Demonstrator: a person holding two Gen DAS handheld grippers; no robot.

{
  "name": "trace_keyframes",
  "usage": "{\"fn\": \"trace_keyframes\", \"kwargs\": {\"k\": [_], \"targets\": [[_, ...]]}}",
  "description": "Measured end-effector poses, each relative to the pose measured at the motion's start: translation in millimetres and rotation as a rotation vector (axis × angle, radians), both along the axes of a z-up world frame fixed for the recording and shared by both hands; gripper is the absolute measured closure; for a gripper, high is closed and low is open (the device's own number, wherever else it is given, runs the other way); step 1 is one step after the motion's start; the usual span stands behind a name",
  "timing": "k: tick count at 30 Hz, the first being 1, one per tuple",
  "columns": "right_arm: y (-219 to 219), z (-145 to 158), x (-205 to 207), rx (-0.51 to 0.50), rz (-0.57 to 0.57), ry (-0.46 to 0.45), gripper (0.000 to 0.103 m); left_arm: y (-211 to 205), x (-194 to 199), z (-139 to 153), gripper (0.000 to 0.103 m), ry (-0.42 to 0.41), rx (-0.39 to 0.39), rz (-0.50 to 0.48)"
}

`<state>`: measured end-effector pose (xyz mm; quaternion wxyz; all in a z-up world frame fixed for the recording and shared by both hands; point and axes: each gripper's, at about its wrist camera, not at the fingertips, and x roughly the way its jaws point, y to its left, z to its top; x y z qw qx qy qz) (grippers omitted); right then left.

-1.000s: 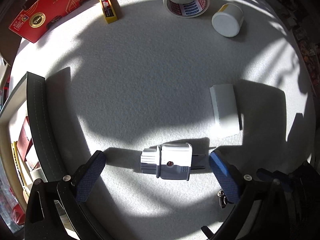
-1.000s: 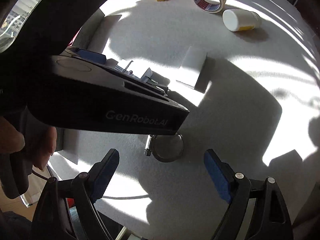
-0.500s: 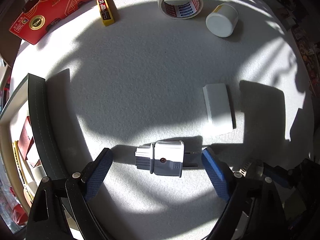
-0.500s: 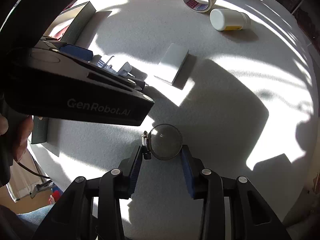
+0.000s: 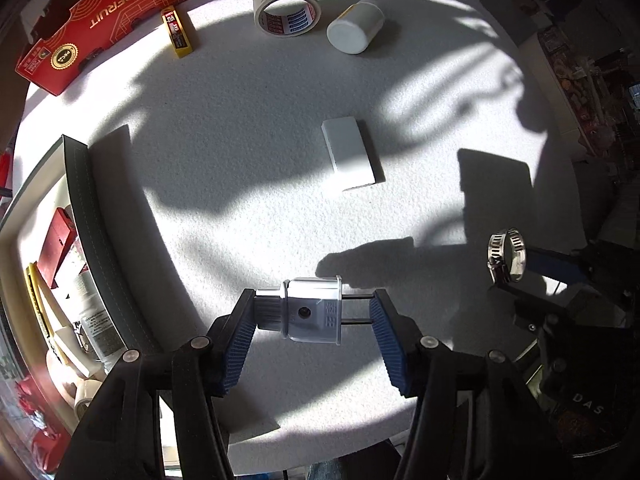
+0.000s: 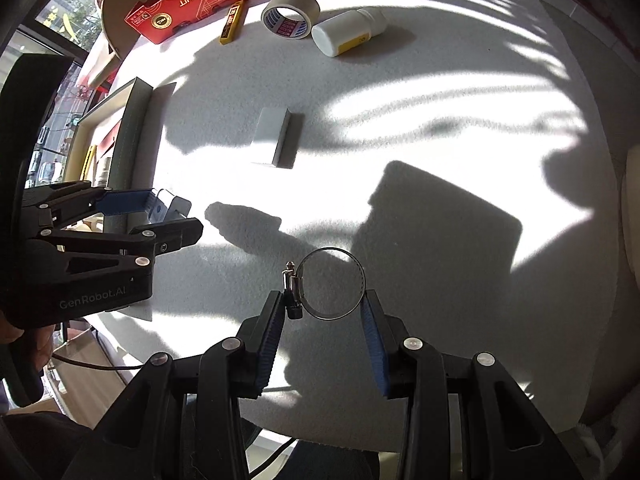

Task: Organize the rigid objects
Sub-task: 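Carry plug adapter and hose clamp over the white tray with both tools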

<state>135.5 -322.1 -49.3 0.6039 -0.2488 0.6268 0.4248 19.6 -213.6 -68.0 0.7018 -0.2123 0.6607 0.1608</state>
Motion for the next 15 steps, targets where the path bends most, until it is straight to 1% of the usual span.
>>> {"fn": "trace_keyframes", "kwargs": {"k": [2,4,7,9,10,12,13,15], "targets": [[-12.2,0.3,-5.7,0.012,0.007,-0.014,0.062,-5.6,-8.2,12.0,0.042,-0.016,-0.021,-0.021],[-15.2,5.6,-2.6,0.020,0.003,-0.019,0.062,-4.2,-8.7,26.6,0.042,-0.032,-0.042,-0.046],[-6.9,4.2,-1.9,0.019,-0.015,-0.023,0.062,3.9,-20.6,45.3,0.042,-0.059,-0.040,-0.085],[-6.6,8.3,2.4,0.018,-0.024,-0.026,0.062,-1.4,-23.0,53.0,0.042,-0.081,-0.028,-0.100],[-3.4,9.2,2.9,0.019,-0.028,-0.026,0.062,6.1,-26.0,57.0,0.042,-0.090,-0.024,-0.105],[-1.4,14.1,6.1,0.024,-0.036,-0.026,0.062,10.8,-31.2,64.1,0.042,-0.109,-0.016,-0.098],[-2.2,18.4,9.1,0.027,-0.039,-0.027,0.062,18.7,-21.8,63.1,0.042,-0.114,-0.012,-0.090],[-1.4,23.7,12.3,0.032,-0.044,-0.029,0.062,21.6,-23.0,64.4,0.042,-0.127,-0.004,-0.060]]}}
